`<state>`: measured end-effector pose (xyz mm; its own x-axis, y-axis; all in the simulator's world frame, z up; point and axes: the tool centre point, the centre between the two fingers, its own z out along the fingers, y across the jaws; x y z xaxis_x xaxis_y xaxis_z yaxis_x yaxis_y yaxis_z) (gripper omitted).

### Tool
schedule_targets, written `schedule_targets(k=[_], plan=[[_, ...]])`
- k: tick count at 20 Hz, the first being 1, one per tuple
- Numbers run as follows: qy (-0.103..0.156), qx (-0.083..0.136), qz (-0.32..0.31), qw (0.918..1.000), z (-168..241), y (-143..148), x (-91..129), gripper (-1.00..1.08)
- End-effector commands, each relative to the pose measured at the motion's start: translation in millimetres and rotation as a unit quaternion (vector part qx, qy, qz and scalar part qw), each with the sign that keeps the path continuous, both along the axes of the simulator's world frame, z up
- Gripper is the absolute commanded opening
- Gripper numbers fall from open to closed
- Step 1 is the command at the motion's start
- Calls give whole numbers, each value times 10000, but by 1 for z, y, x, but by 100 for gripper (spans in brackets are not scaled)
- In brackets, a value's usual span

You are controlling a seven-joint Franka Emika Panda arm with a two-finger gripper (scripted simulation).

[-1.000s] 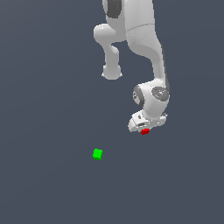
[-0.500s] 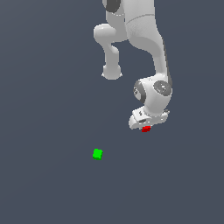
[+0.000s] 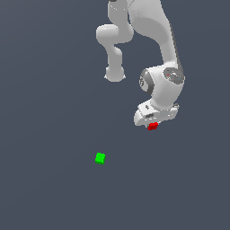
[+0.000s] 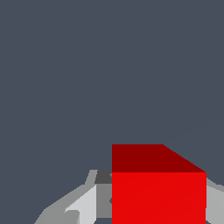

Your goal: Stack the red cube on top of the green cube.

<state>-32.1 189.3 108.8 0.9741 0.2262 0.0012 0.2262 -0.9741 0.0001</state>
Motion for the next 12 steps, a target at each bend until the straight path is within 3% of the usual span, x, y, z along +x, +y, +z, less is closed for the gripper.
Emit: schedule_targets(k=[1,12], plan=[[4,-1,0,10000,8,0,0,-100],[1,0,0,10000,6,-17,9,-100]])
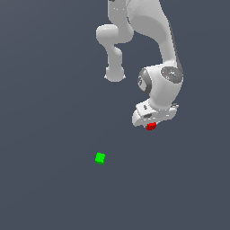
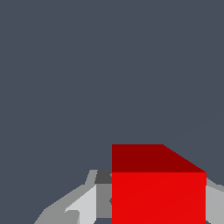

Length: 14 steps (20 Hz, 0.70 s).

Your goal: Stack the red cube on top of the green cube.

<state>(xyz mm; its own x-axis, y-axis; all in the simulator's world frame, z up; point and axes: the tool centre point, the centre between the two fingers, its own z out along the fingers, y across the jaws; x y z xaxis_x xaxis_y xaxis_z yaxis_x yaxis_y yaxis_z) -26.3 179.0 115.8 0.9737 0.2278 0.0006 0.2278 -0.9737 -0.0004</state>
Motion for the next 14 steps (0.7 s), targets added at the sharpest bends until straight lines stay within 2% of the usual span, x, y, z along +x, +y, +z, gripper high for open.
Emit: schedule_targets(k=[1,6,14], plan=[[-2,-1,-8,10000,-2,-12,6,-100],[-2,-4,-7,10000,-10,-48,25,-100],[-1,-7,-5,10000,-27,-126,66,-100]])
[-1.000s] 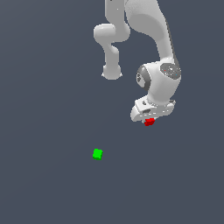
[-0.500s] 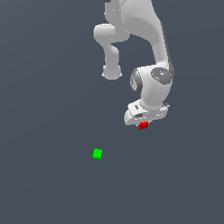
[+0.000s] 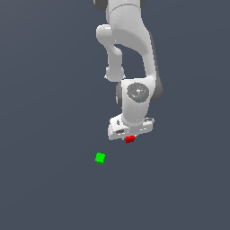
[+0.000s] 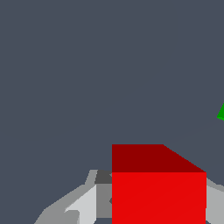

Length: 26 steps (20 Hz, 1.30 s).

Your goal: Stack the red cube on top of the green cube.

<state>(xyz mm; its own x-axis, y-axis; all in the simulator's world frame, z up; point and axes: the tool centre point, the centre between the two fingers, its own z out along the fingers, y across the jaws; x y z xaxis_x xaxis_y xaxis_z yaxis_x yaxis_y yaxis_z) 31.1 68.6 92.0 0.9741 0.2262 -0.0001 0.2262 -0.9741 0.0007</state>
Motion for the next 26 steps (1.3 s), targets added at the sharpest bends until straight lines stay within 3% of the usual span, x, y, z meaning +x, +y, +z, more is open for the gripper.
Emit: schedule_targets(k=[1,12,26], plan=[[-3,-1,3,10000,-5,-26,14,-100],[0,2,2,10000,-24,-113,63,-100],[0,2,2,10000,-30,-141,82,-100]])
